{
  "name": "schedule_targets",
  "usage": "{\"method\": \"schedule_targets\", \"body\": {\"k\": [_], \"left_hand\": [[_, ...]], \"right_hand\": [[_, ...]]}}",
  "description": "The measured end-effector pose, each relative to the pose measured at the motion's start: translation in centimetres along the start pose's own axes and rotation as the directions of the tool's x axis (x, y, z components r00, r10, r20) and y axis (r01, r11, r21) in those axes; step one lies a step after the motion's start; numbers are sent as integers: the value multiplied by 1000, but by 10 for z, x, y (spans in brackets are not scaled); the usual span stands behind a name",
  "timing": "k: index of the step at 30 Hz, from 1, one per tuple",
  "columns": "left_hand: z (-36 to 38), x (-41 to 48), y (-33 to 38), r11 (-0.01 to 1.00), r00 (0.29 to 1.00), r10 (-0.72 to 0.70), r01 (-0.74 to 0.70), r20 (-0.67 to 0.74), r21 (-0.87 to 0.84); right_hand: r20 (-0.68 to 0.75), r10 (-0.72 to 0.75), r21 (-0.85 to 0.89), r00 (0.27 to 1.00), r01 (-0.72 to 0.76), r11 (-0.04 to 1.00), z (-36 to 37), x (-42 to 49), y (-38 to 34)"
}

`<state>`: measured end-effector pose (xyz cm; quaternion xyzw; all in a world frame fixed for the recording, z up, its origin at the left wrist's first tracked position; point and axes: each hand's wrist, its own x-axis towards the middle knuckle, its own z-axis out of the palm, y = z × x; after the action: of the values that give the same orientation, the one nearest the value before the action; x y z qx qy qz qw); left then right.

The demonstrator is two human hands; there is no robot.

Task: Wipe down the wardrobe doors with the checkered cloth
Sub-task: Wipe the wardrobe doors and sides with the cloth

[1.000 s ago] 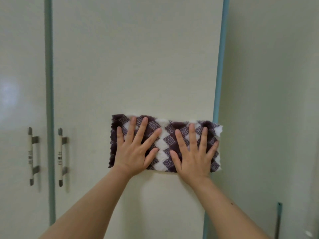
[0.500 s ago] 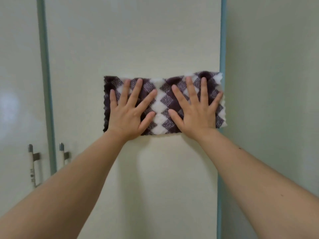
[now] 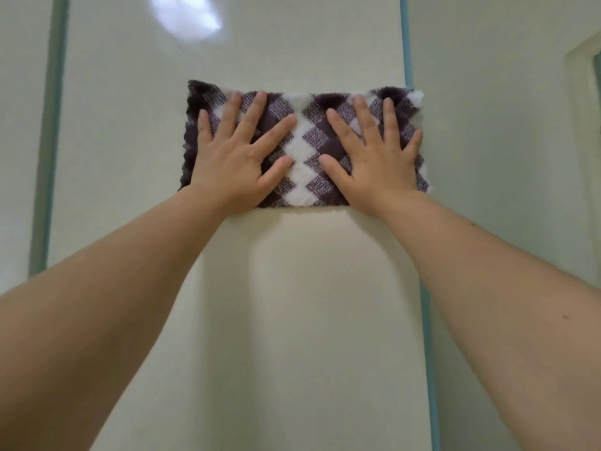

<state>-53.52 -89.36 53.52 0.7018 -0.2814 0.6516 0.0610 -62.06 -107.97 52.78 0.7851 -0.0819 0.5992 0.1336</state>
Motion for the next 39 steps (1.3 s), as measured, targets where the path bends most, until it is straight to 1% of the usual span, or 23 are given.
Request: {"method": "schedule_targets", "body": {"k": [4, 11, 16, 22, 26, 29, 34, 39], "left_hand": [[-1, 12, 0, 1000, 1000, 15, -15, -17, -1], [1, -4, 6, 1000, 999, -2, 1, -41, -25], [4, -33, 17, 1000, 999, 7, -8, -35, -28], [14, -83, 31, 1000, 999, 11, -10, -42, 3], [16, -119, 41, 999, 1000, -25, 25, 4, 28], [18, -143, 48, 999, 999, -26, 25, 28, 42], [24, -183, 56, 998, 1000, -10, 10, 3, 66], [29, -231, 68, 997, 998, -61, 60, 19, 49]], "right_hand": [[-15, 24, -4, 1000, -24, 1000, -1, 4, 2], [-12, 69, 17, 998, -69, 997, 4, -13, -2], [1, 61, 32, 998, -61, 998, 10, -47, -4], [-71, 11, 27, 997, -9, 1000, 30, -96, -10], [-126, -31, 22, 992, 34, 999, 41, -124, -11], [-105, -39, 12, 994, 41, 999, 46, -148, -14], [-63, -31, 2, 998, 31, 1000, 55, -187, -20], [-18, -82, -4, 996, 82, 997, 62, -222, -26]]}}
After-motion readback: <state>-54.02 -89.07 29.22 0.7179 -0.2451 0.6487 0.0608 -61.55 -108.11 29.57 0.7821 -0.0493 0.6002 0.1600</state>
